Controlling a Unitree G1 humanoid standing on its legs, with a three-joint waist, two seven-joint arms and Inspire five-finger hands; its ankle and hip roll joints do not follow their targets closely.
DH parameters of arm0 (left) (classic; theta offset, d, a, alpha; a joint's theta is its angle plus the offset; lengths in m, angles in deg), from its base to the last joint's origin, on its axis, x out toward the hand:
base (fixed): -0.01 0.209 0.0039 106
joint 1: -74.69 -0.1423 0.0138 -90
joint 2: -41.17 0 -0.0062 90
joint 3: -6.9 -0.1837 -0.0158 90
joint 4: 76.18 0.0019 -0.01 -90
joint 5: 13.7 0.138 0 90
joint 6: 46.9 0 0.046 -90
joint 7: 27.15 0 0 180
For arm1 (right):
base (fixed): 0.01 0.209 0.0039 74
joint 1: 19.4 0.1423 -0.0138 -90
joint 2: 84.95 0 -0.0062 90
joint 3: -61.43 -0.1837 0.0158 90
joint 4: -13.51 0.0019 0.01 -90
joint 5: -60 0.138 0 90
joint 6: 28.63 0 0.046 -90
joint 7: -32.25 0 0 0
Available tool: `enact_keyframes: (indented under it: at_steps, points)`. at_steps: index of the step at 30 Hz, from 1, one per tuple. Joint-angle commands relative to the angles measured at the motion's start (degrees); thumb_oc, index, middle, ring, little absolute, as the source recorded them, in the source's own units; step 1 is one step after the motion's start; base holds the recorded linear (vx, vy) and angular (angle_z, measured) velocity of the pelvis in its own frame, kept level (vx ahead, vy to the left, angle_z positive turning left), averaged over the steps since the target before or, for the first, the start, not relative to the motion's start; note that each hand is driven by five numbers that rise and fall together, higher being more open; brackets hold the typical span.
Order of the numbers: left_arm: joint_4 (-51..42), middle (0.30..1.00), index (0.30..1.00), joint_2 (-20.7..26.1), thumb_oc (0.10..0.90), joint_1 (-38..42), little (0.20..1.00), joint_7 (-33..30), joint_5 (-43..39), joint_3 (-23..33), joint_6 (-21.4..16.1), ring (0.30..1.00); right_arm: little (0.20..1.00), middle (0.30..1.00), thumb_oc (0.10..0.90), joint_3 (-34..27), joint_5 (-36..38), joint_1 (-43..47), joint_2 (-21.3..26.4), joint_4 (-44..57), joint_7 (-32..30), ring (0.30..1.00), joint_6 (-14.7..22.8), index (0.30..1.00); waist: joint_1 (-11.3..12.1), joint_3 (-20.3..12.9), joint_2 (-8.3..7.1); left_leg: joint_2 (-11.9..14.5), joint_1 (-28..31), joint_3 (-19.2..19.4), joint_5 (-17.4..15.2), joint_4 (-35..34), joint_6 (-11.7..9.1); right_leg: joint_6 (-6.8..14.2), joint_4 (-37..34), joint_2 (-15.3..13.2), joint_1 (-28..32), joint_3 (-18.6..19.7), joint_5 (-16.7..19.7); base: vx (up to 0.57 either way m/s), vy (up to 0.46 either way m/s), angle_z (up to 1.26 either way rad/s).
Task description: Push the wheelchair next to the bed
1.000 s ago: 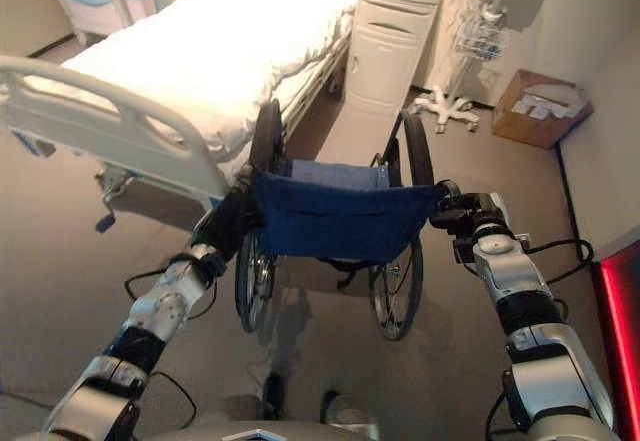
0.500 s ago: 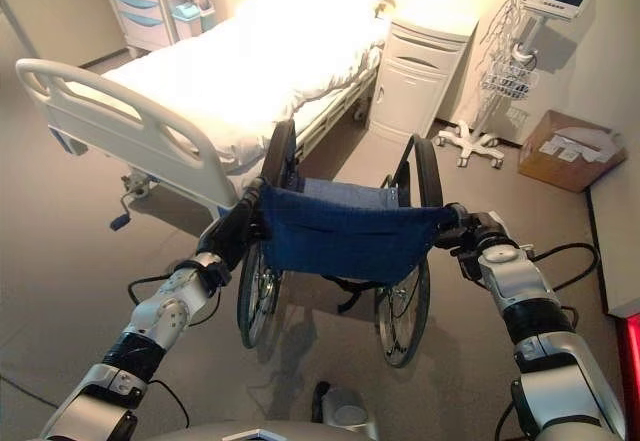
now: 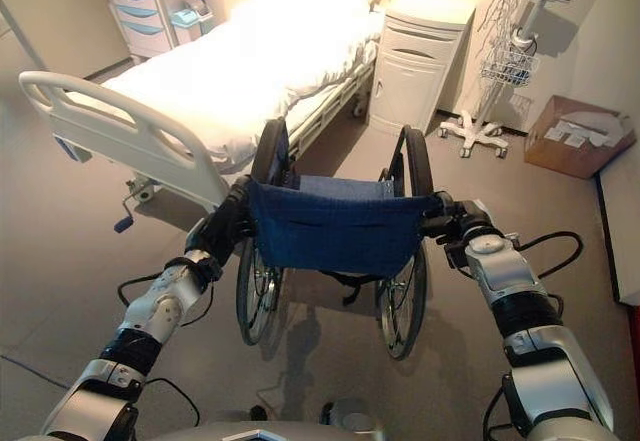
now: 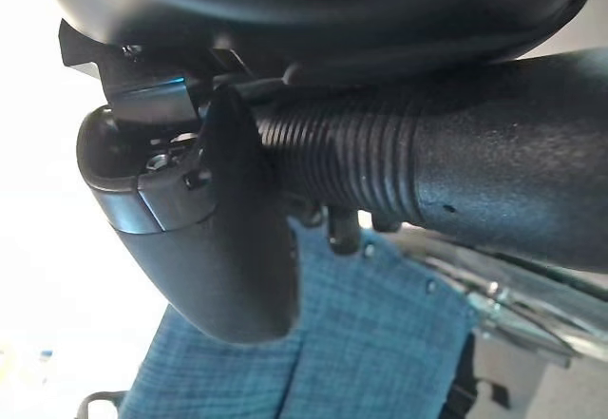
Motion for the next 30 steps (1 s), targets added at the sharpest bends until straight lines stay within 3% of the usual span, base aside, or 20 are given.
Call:
enact_keyframes:
  at_steps: [1,15,30]
  points:
    - [3.1,0.300,0.300,1.1,0.400,2.9,0.300,-1.2,2.4,2.5,-2.5,0.300,0.300,0.300,0.400,3.3,2.0,-3.0,-7.1,7.8,9.0,0.300,10.0,0.300,-0.5,-1.4,-0.53,-4.0,0.6,1.2,-1.1,0.4,-0.8,1.9,-17.1,1.4,8.2,0.5,11.4,-0.02,0.165,-0.10]
    - [4.5,0.300,0.300,2.7,0.400,4.2,0.300,1.1,3.1,2.4,-2.5,0.300,0.300,0.300,0.400,3.1,2.5,-8.2,-8.4,13.1,11.5,0.300,10.2,0.300,-3.3,-0.5,-0.10,-6.2,3.5,4.4,-1.9,-4.6,1.9,6.1,-16.4,-0.5,0.3,2.9,17.2,-0.06,0.108,-0.13]
    - [5.9,0.300,0.300,2.7,0.400,4.0,0.300,3.9,3.9,1.2,-1.8,0.300,0.300,0.300,0.400,4.3,2.5,-12.6,-10.5,18.0,12.1,0.300,9.6,0.300,-5.1,1.5,0.00,-7.7,5.1,5.3,-2.8,-5.1,3.6,8.0,-12.7,-2.4,-4.5,4.2,20.3,-0.03,0.062,-0.13]
